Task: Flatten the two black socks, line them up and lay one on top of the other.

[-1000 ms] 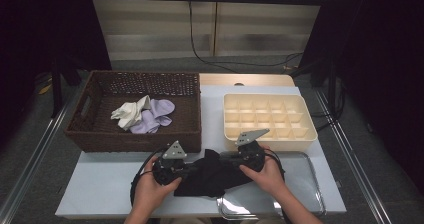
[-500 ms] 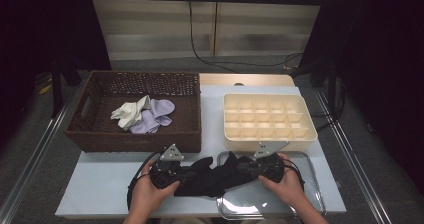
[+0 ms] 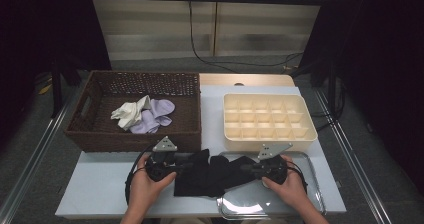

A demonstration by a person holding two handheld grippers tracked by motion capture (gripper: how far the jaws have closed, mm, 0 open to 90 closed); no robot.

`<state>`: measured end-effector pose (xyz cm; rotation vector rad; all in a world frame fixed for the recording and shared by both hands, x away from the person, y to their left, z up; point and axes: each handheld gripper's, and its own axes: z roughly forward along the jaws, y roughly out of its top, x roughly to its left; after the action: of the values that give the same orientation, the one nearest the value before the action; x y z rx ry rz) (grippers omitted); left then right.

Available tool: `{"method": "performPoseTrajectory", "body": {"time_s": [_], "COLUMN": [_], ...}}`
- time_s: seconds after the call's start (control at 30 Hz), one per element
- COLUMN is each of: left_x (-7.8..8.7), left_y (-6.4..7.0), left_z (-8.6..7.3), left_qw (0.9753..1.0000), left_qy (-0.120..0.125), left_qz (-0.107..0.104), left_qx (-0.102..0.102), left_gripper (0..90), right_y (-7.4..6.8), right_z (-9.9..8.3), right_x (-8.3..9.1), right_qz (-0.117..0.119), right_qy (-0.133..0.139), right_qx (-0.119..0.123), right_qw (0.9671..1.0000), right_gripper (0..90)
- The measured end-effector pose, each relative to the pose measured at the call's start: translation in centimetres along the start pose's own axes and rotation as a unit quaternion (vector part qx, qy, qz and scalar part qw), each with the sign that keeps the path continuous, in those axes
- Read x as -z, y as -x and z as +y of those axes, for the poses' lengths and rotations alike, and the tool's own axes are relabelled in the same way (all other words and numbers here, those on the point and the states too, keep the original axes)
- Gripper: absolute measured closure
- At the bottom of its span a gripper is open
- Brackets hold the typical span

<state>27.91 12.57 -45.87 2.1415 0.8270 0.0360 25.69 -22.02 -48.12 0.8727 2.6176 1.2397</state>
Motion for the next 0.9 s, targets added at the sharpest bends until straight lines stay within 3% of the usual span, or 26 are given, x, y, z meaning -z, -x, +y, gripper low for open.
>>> {"method": "performPoseTrajectory", "body": {"time_s": [0.1,0.2,0.23,0.33,0.43,0.5,0.57,0.67,0.9], "left_x": [-0.6,-0.5,-0.4,-0.4,-0.4,-0.5,-0.5,-0.4,-0.3], "left_y": [0.5,0.9,1.1,1.5,1.9,2.0,2.0,2.1,2.3], "left_z": [0.1,0.3,0.3,0.5,0.7,0.7,0.6,0.5,0.4], "left_qw": [0.9996,0.9994,0.9993,0.9994,0.9991,0.999,0.9991,0.999,0.9989], "left_qy": [-0.022,-0.027,-0.026,-0.021,-0.022,-0.023,-0.021,-0.021,-0.023], "left_qz": [-0.002,-0.011,-0.007,-0.017,-0.021,-0.023,-0.019,-0.016,-0.022], "left_qx": [-0.014,-0.019,-0.026,-0.023,-0.031,-0.03,-0.03,-0.035,-0.035], "left_gripper": [77.4,84.1,84.5,84.9,85.0,84.9,84.9,84.9,82.9], "right_y": [0.0,-0.1,-0.2,-0.5,-0.9,-1.1,-1.1,-1.4,-1.0], "right_z": [0.3,0.9,1.2,2.1,2.9,3.2,3.3,3.5,4.3], "right_x": [0.1,0.3,0.3,0.1,-0.7,-1.5,-2.4,-3.2,-0.9], "right_qz": [-0.004,-0.005,-0.004,0.001,0.01,0.015,0.022,0.027,0.015], "right_qy": [0.005,0.015,0.017,0.023,0.024,0.023,0.003,-0.019,-0.001], "right_qx": [-0.006,-0.007,-0.006,-0.014,-0.011,-0.014,-0.017,0.005,0.011], "right_qw": [1.0,0.9999,0.9998,0.9996,0.9996,0.9995,0.9996,0.9994,0.9998], "right_gripper": [84.5,75.8,71.1,60.7,59.4,59.7,73.3,86.7,88.5]}}
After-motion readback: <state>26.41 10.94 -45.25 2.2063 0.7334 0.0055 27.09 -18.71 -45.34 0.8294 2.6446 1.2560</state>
